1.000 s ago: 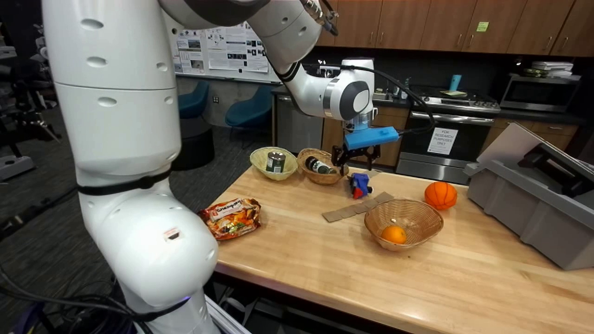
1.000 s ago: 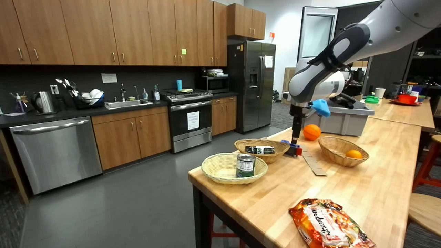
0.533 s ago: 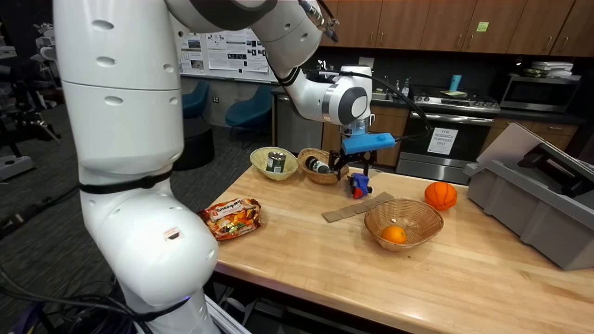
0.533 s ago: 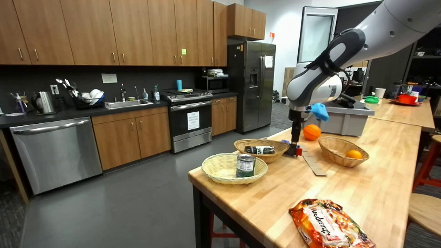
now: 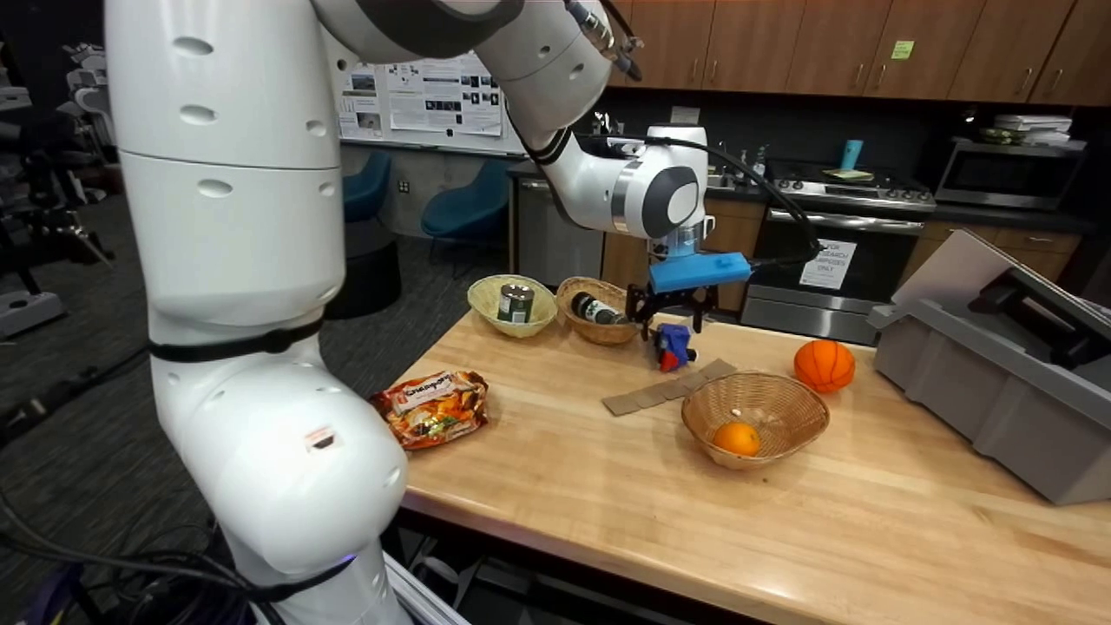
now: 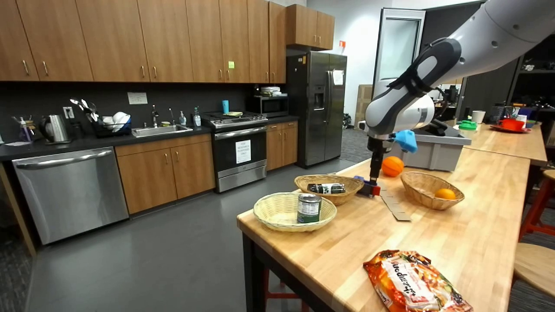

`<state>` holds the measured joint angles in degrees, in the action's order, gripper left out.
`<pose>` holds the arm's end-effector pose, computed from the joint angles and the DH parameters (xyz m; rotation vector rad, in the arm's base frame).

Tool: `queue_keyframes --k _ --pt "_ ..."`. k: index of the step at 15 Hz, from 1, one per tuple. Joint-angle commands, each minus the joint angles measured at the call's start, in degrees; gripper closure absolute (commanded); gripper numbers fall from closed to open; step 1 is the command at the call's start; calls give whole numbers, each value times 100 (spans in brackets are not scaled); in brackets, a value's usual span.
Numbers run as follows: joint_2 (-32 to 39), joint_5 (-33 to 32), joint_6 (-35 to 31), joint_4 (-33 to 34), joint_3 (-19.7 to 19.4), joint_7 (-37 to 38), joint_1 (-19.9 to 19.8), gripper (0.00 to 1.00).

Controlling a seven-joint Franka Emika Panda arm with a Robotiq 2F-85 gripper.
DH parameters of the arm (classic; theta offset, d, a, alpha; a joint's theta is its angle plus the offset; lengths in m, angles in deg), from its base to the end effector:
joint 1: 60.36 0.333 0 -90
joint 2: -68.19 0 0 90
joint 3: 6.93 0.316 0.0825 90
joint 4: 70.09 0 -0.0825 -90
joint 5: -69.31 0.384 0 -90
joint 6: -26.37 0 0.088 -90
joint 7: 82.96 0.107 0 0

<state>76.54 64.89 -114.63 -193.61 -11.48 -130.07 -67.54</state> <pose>0.5606 -0.1157 0.3474 2.8331 0.9948 0.1612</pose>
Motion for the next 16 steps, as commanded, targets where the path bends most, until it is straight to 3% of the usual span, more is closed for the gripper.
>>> queue_keyframes --k 1,16 --pt "121 -48 -128 131 6 111 -36 0" --pt "773 34 -348 505 141 215 -67 0"
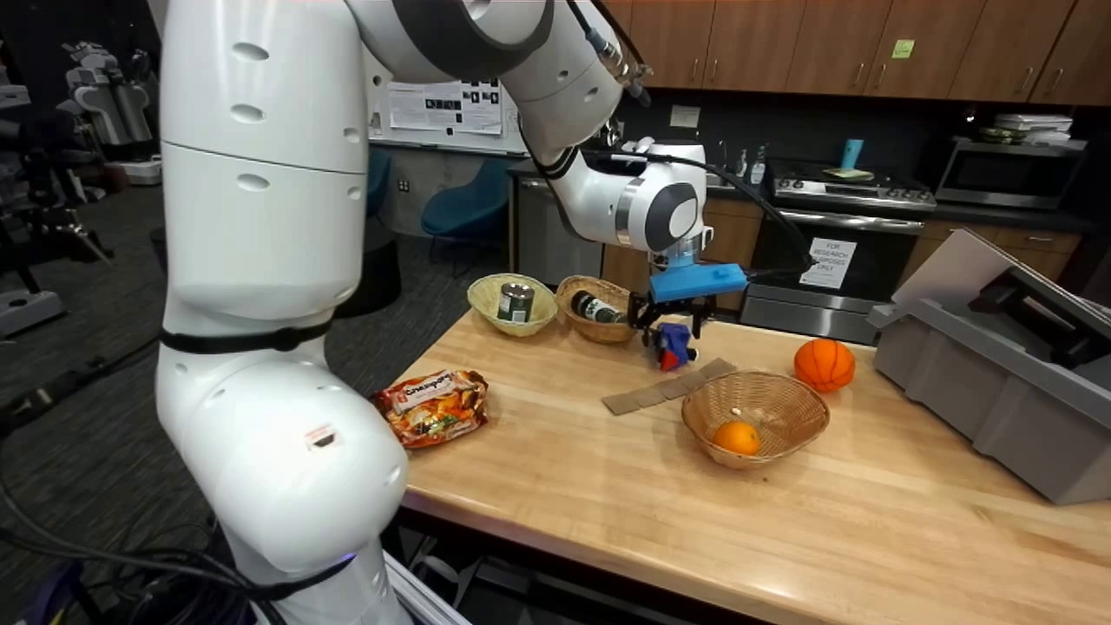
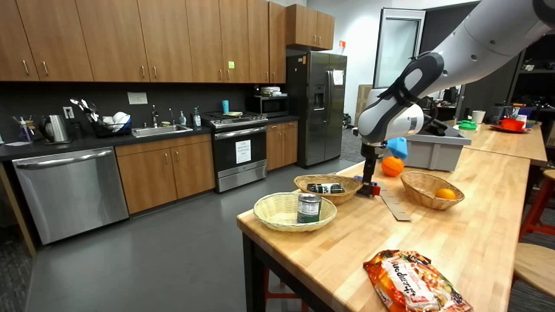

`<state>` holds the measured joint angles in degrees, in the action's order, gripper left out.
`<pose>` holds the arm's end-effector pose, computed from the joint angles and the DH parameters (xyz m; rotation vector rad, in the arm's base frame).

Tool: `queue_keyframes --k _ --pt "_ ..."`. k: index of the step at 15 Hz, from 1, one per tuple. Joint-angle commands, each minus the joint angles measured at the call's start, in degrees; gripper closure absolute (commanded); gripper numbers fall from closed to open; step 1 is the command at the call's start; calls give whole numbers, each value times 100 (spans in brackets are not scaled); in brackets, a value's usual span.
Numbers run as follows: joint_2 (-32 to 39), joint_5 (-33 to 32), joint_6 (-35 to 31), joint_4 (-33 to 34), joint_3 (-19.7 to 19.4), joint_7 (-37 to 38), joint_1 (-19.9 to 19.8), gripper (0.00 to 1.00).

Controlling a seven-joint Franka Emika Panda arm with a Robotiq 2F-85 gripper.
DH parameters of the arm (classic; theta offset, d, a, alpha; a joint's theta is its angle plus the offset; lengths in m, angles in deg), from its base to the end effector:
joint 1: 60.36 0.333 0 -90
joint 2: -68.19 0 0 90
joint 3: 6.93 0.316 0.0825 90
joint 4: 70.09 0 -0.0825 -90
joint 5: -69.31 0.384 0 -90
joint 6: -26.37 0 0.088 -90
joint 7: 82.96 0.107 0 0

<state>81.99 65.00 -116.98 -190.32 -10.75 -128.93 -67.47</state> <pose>0.5826 -0.1110 0.3216 2.8343 0.9890 0.1684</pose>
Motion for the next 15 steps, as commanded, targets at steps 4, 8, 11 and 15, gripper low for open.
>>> queue_keyframes --k 4,8,11,15 --pt "447 30 -187 324 93 196 -111 0" --pt "495 22 -144 433 101 273 -154 27" --pt "417 -6 -105 437 82 302 -186 48" --pt "301 -69 -73 446 26 313 -259 75"
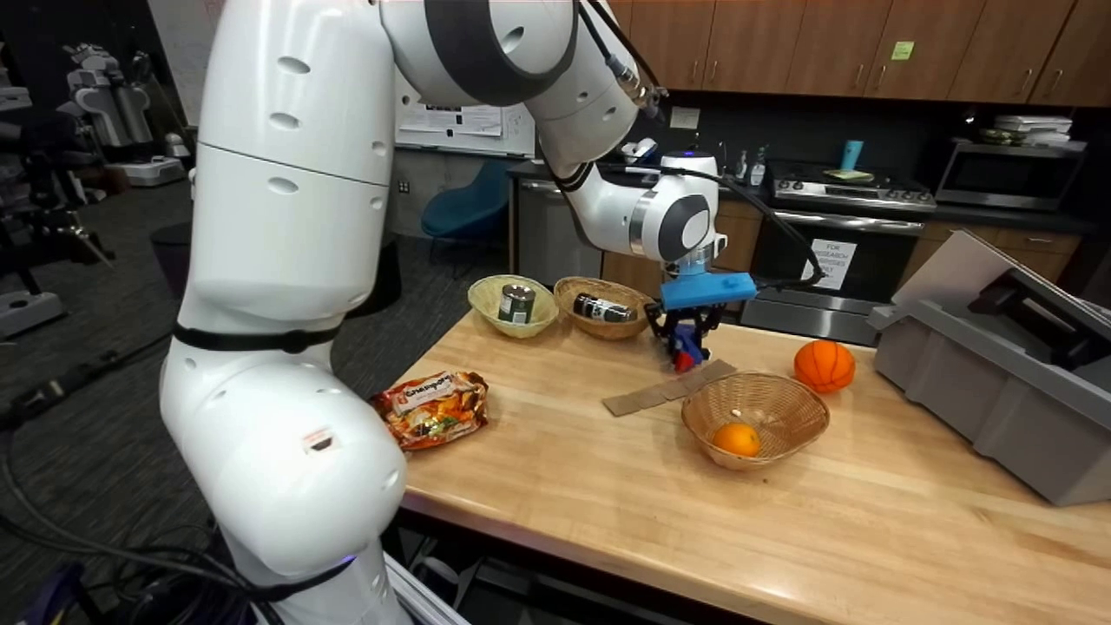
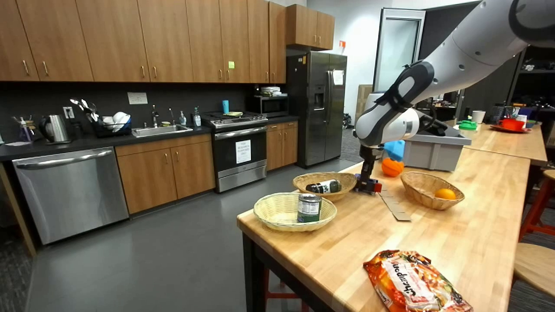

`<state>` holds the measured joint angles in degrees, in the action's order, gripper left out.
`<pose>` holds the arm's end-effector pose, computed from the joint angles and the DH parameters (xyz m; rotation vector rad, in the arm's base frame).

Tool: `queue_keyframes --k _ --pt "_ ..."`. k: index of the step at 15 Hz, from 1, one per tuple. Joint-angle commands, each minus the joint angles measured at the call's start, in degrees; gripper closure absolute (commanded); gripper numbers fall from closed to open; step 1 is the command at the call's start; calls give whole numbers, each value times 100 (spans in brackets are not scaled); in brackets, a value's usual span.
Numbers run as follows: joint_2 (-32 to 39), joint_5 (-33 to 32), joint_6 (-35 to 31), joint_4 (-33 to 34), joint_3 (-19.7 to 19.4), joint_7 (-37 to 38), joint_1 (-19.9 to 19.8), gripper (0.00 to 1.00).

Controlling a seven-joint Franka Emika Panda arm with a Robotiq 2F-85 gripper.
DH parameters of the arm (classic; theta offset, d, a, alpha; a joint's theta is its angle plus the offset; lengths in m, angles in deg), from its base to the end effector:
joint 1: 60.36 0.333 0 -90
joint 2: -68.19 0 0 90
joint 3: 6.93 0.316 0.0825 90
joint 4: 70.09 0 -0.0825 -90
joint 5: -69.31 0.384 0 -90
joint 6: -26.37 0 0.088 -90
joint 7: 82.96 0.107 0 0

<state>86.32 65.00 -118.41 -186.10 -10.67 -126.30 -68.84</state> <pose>0.6025 -0.1281 0.3109 2.8516 0.8910 0.1982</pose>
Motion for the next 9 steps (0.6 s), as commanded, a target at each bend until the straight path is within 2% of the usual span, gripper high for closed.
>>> queue_keyframes --k 1,9 --pt "-169 -82 76 19 3 53 -144 75" --pt "-206 -109 74 -55 -49 118 -201 75"
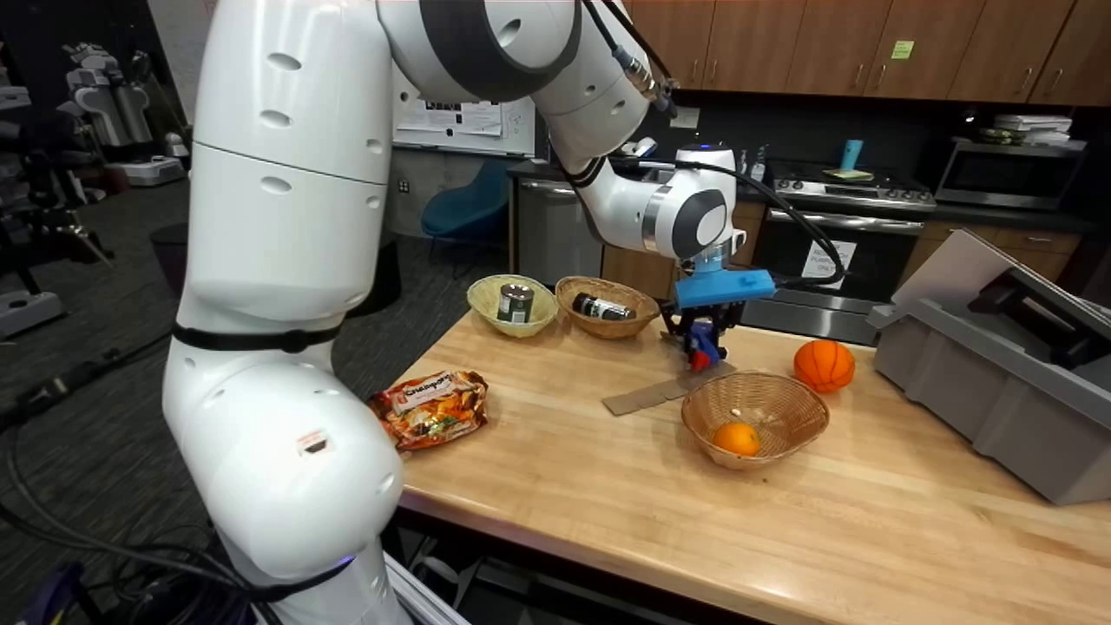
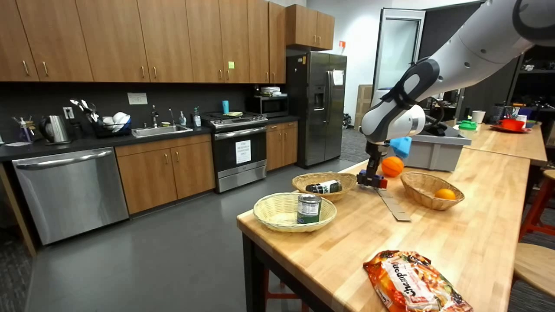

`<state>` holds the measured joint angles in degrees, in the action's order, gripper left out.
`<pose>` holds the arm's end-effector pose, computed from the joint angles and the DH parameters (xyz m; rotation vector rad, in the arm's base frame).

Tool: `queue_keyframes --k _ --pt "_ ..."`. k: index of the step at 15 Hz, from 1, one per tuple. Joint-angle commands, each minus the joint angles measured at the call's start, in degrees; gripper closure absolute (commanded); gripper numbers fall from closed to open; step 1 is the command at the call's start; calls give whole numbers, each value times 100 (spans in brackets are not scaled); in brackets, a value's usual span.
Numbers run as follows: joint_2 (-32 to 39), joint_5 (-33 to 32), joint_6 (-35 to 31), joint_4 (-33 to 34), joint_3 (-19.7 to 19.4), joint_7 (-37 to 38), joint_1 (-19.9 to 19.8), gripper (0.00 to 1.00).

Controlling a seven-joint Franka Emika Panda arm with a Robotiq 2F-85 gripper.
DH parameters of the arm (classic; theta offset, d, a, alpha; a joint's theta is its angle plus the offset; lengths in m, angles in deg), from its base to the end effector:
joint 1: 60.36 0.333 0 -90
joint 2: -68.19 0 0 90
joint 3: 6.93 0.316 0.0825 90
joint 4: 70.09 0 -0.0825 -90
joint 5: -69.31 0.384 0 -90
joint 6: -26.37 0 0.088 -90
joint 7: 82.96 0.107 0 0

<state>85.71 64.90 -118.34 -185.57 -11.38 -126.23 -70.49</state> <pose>0.5995 -0.1531 0.3215 2.8529 0.8281 0.2139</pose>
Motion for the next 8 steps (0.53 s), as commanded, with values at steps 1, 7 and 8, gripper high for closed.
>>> queue_keyframes --k 1,7,8 --pt "-146 -96 71 -118 24 112 -36 75" --pt "-172 -110 116 -120 -12 125 -60 75" --pt "-172 -116 118 -120 -21 132 -60 75"
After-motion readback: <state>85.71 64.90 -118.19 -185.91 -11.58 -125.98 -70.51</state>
